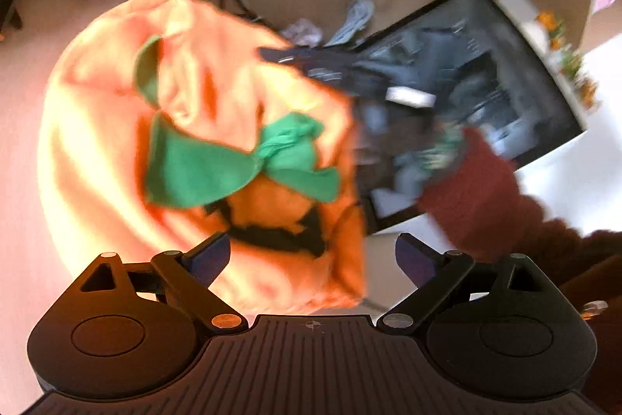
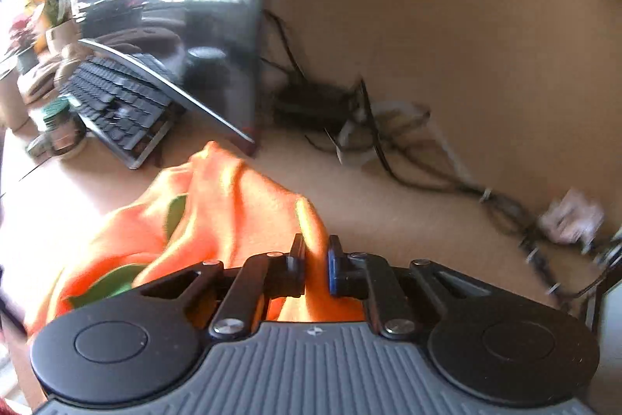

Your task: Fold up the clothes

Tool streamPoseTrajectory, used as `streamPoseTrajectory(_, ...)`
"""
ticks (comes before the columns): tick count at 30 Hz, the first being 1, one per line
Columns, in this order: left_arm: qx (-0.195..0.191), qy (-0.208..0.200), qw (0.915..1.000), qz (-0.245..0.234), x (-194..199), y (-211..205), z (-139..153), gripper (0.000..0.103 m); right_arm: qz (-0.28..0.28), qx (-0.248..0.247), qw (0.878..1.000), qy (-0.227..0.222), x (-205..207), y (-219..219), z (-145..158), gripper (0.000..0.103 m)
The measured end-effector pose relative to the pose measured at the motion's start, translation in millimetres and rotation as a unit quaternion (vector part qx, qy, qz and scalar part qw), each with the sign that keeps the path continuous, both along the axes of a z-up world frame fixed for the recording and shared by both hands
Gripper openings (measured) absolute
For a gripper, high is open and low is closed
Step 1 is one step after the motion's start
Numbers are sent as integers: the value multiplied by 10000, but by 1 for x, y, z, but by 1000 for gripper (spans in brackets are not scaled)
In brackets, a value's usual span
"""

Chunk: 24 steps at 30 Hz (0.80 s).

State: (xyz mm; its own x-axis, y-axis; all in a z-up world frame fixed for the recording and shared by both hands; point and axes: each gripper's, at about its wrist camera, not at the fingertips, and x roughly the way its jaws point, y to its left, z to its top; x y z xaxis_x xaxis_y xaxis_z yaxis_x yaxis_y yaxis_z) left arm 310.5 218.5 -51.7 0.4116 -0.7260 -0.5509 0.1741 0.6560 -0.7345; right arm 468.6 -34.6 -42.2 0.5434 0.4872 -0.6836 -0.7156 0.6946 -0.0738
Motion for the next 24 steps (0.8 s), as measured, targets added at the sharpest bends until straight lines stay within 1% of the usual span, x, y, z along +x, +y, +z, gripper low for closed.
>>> streamPoseTrajectory(1, 81, -27, 10000, -18, 0, 1, 2, 95, 121, -4, 9999, -124, -17, 1, 6, 10)
streamPoseTrajectory(3, 103, -95, 9998, 156, 0, 17, 7, 95, 368, -19, 9988, -317, -56, 2, 16, 10)
streamPoseTrajectory(5, 90, -317, 9987, 378, 1, 36, 20, 95, 572, -41, 9978, -318, -96, 4, 18, 10)
streamPoseTrajectory(7, 24, -590, 9964, 603, 1, 53, 35, 95, 701, -105, 9974, -84, -132, 9, 9, 10)
streamPoseTrajectory(9, -85, -834, 9933, 792, 2, 69, 51, 96, 730, -227, 9968, 221, -164, 14, -11, 10)
streamPoseTrajectory(11, -252, -1024, 9908, 851, 3, 75, 60, 96, 692, -335, 9958, 497, -187, 19, -32, 10)
streamPoseTrajectory(12, -351, -1064, 9904, 811, 4, 75, 60, 96, 656, -401, 9953, 585, -198, 21, -41, 10)
streamPoseTrajectory(13, -447, -1045, 9909, 722, 7, 71, 56, 96, 615, -453, 9950, 643, -206, 23, -49, 10)
streamPoseTrajectory(15, -503, -874, 9941, 396, 12, 56, 42, 96, 464, -434, 9960, 636, -212, 24, -49, 10)
streamPoseTrajectory(17, -345, -582, 9977, 74, 14, 38, 22, 96, 286, -360, 9971, 614, -215, 23, -45, 10)
streamPoseTrajectory(18, -231, -399, 9989, -57, 15, 29, 10, 96, 198, -258, 9978, 578, -215, 18, -38, 11)
streamPoseTrajectory(20, -34, -60, 9997, -214, 15, 18, -13, 96, 31, -12, 9987, 518, -215, 2, -19, 24)
streamPoseTrajectory(22, -15, 71, 9995, -299, 11, 16, -21, 96, -212, 255, 9988, 351, -214, -16, 0, 53)
streamPoseTrajectory(24, -16, 177, 9991, -378, 7, 15, -28, 96, -553, 432, 9974, 187, -210, -29, 9, 65)
